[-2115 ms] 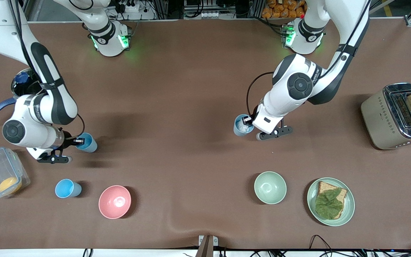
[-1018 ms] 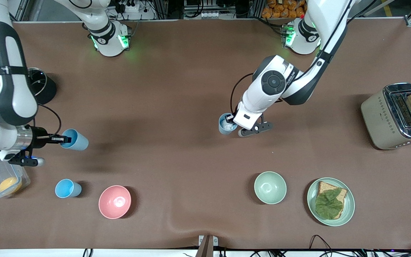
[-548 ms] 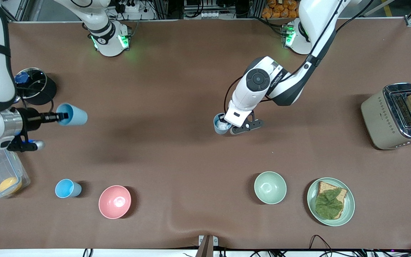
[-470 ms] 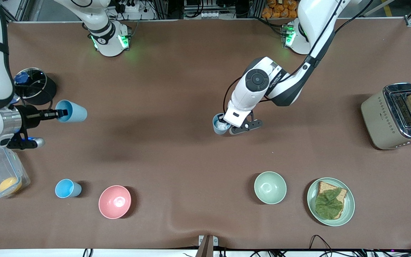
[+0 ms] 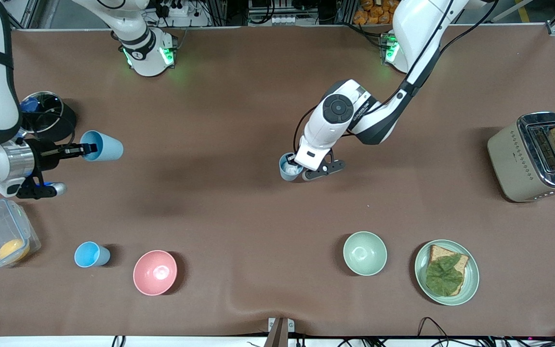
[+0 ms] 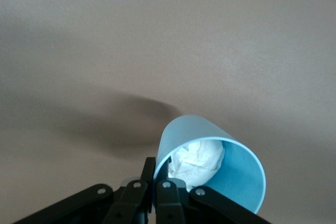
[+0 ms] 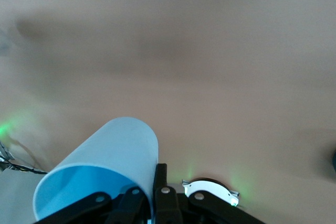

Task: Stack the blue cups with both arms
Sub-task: 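Set the tissue cup upright on the table and open the left gripper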

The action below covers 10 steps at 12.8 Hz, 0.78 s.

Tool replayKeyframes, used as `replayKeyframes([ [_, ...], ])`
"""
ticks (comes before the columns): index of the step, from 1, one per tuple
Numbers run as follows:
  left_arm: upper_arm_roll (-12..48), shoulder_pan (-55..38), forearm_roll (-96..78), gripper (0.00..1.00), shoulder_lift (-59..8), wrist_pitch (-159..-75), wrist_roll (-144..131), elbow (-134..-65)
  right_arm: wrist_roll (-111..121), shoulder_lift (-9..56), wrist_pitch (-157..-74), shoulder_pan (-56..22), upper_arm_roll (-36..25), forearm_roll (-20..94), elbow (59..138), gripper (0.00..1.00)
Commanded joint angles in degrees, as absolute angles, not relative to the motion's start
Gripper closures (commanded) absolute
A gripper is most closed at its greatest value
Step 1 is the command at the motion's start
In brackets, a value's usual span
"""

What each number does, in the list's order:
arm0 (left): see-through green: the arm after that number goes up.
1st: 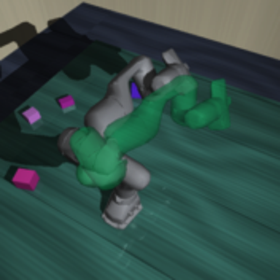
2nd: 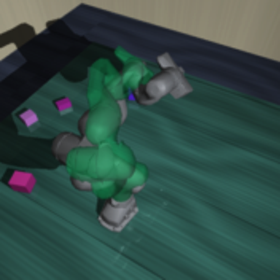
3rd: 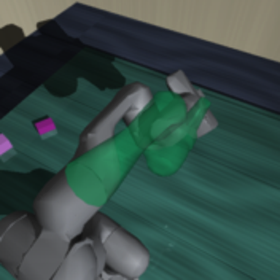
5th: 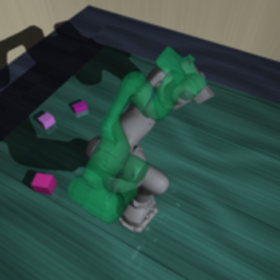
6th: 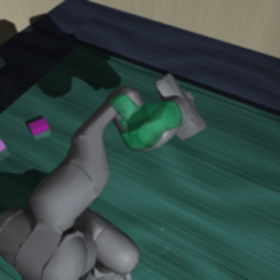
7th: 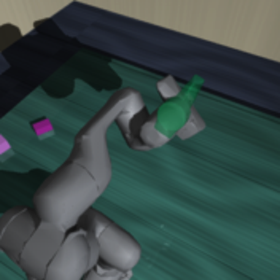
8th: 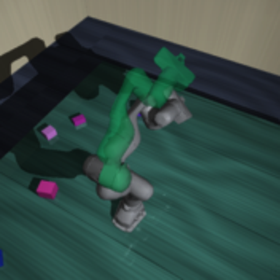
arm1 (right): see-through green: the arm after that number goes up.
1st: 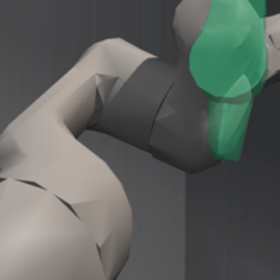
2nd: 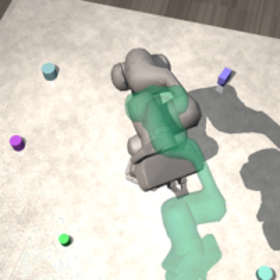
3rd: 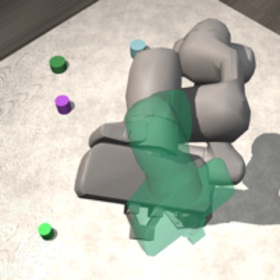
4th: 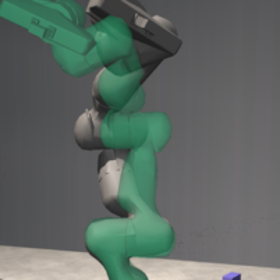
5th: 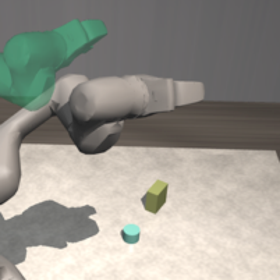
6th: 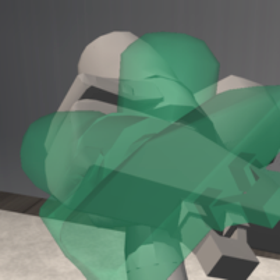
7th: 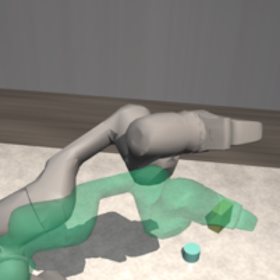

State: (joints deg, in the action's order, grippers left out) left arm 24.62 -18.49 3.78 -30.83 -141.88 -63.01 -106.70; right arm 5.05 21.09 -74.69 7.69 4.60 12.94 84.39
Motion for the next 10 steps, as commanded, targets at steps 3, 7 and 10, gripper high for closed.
replayKeyframes([
  [3,24.1,-20.1,5.4,1.00,-33.1,-143.7,-65.1,-105.8,2.1,20.7,-74.4,5.5,4.1,14.4,84.1,1.00],
  [7,23.8,-21.0,6.0,0.91,-35.0,-144.6,-65.8,-105.0,0.2,18.8,-74.0,4.1,4.3,14.4,84.1,1.00],
  [10,23.8,-21.0,7.6,0.09,-35.4,-144.6,-69.9,-104.6,0.0,16.5,-73.7,3.5,4.2,16.2,81.7,1.00],
])
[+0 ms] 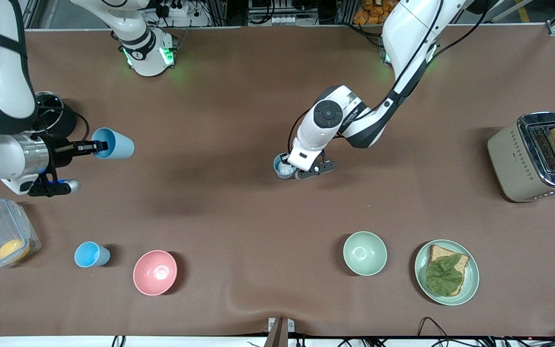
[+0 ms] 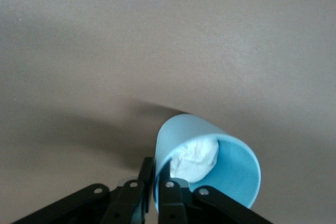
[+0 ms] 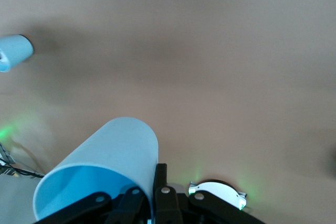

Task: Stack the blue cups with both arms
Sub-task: 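Set the tissue cup upright on the table and open the left gripper, then withdraw the left gripper while the right gripper carries the cup toward it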

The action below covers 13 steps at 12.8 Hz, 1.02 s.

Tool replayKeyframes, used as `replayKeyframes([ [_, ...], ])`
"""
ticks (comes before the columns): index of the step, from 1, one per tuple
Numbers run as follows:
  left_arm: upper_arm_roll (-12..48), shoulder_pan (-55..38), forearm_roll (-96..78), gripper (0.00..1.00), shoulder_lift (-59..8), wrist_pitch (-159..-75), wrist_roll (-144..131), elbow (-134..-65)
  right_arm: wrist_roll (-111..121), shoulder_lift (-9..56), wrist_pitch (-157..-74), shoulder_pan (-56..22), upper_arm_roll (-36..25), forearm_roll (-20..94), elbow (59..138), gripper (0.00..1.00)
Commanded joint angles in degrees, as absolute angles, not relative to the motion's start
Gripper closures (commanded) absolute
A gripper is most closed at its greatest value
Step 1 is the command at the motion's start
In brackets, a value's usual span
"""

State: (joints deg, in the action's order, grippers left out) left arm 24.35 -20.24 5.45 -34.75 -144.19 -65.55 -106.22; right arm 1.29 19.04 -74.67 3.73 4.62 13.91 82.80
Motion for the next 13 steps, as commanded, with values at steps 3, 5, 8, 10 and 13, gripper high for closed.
replayKeyframes([
  [3,23.8,-19.5,7.6,0.00,-30.5,-140.3,-70.8,-102.9,-0.3,16.4,-73.8,3.3,4.1,16.4,81.6,1.00],
  [5,23.8,-17.2,7.7,0.00,-23.6,-134.2,-70.3,-103.2,-0.3,17.1,-74.8,3.3,4.0,16.3,81.7,1.00],
  [8,23.9,-9.3,8.2,0.00,-15.3,-127.0,-65.8,-103.2,-0.4,17.0,-75.1,3.3,4.0,16.4,81.6,1.00],
  [10,24.0,-3.6,8.1,0.00,-10.2,-121.2,-55.2,-102.9,-0.3,16.8,-74.6,2.6,4.0,16.4,81.8,1.00],
  [13,24.2,5.2,7.4,0.00,-4.0,-115.3,-34.9,-102.7,-0.9,16.8,-74.9,1.4,4.0,16.3,81.7,1.00],
])
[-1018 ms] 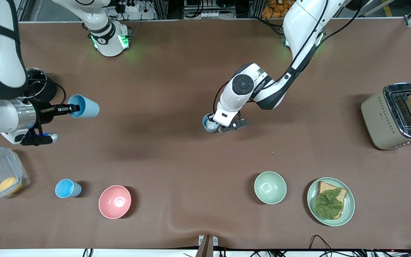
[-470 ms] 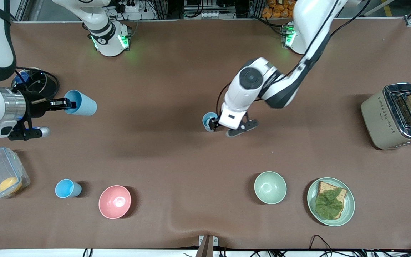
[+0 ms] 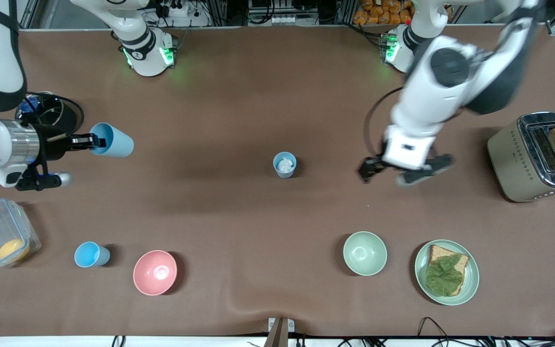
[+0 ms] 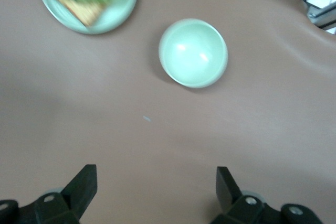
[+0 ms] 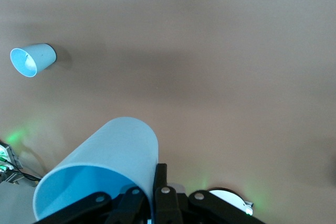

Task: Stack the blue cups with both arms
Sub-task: 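Withdraw the left gripper while the right gripper carries the cup toward it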

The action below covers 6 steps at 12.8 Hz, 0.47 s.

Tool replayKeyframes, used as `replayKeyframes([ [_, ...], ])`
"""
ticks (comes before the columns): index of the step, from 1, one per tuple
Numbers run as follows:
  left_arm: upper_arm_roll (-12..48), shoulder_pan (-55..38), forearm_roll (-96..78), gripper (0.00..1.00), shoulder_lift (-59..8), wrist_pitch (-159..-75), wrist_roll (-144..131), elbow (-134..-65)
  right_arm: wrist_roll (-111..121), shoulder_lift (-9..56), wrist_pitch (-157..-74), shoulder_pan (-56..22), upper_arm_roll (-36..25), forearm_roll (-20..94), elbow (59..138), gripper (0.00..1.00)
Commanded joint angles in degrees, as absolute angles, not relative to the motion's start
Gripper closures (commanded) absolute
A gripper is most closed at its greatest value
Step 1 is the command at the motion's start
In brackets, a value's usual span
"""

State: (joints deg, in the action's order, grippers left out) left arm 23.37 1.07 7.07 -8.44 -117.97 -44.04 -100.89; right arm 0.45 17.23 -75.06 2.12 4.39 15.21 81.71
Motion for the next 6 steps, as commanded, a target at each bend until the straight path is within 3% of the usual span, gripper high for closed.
replayKeyframes([
  [1,24.0,6.8,7.2,0.00,-2.6,-114.2,-30.1,-102.5,-1.2,16.8,-74.9,1.5,4.0,16.3,81.7,1.00],
  [3,24.0,9.5,5.5,0.00,-0.2,-110.5,-25.8,-102.0,-1.2,17.0,-75.1,1.6,4.0,16.4,81.9,1.00],
  [6,23.9,12.0,5.1,0.00,0.7,-100.2,-20.8,-93.7,-1.3,17.1,-75.8,1.7,4.0,16.4,81.9,1.00],
])
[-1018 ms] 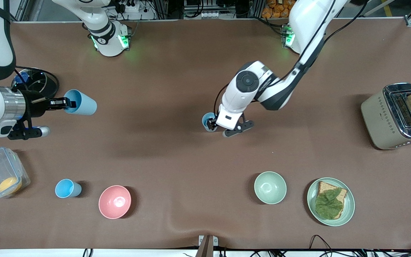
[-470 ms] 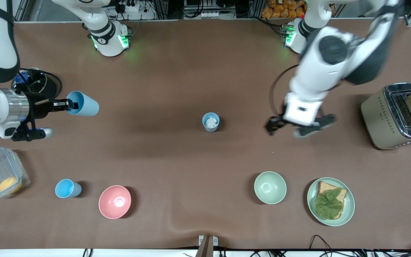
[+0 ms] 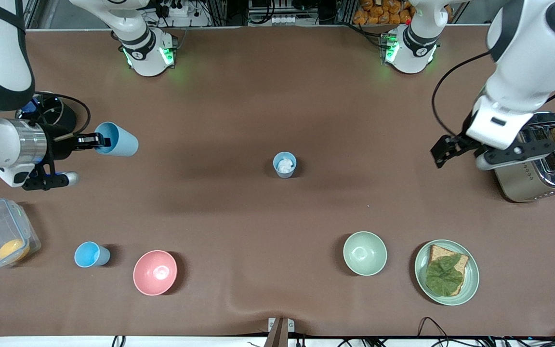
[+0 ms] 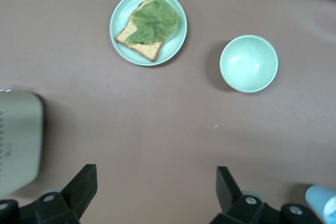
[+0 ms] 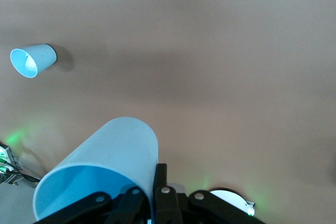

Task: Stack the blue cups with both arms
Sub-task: 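Withdraw the left gripper while the right gripper carries the cup toward it, then lower the held blue cup into the tissue cup with the right gripper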

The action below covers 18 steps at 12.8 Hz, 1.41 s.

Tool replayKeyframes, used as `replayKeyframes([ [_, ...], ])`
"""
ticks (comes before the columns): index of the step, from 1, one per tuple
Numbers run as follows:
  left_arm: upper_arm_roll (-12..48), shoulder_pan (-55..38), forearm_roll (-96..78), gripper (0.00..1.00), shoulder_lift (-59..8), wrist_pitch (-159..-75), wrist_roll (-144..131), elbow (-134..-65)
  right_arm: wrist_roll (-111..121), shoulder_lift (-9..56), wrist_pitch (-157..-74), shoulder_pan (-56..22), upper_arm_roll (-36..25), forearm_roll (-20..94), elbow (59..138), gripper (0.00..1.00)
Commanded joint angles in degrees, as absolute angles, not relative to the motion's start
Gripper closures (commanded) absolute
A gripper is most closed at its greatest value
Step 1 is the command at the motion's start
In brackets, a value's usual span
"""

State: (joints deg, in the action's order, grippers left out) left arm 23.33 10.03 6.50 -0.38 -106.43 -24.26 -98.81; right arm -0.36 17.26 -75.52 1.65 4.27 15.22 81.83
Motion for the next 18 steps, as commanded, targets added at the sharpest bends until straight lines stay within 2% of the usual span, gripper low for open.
replayKeyframes([
  [1,23.9,13.3,4.2,0.00,0.2,-97.1,-19.7,-90.5,-1.6,17.1,-76.0,1.1,4.0,16.4,82.1,1.00],
  [3,20.5,13.4,1.7,0.00,0.6,-95.0,-14.7,-88.9,-10.5,17.2,-78.6,-3.6,4.0,16.4,82.1,1.00],
  [5,11.0,4.4,2.6,0.00,0.4,-92.0,-11.7,-87.1,-18.2,17.3,-80.4,-8.1,4.0,16.6,82.0,1.00],
  [6,8.2,2.7,2.5,0.00,0.1,-91.1,-10.8,-85.5,-21.6,17.7,-81.9,-9.9,4.0,17.7,82.1,1.00],
  [10,7.8,2.6,2.6,0.00,0.4,-90.6,-9.1,-85.8,-37.9,21.0,-90.1,-20.7,4.0,18.9,82.1,1.00],
  [14,8.0,3.0,1.8,0.00,0.4,-88.5,-9.1,-86.5,-62.3,28.8,-104.4,-33.3,4.0,18.9,82.2,1.00],
  [18,8.0,3.0,1.8,0.00,0.5,-88.1,-9.1,-86.5,-70.8,34.4,-114.3,-39.2,3.6,17.8,82.7,1.00],
])
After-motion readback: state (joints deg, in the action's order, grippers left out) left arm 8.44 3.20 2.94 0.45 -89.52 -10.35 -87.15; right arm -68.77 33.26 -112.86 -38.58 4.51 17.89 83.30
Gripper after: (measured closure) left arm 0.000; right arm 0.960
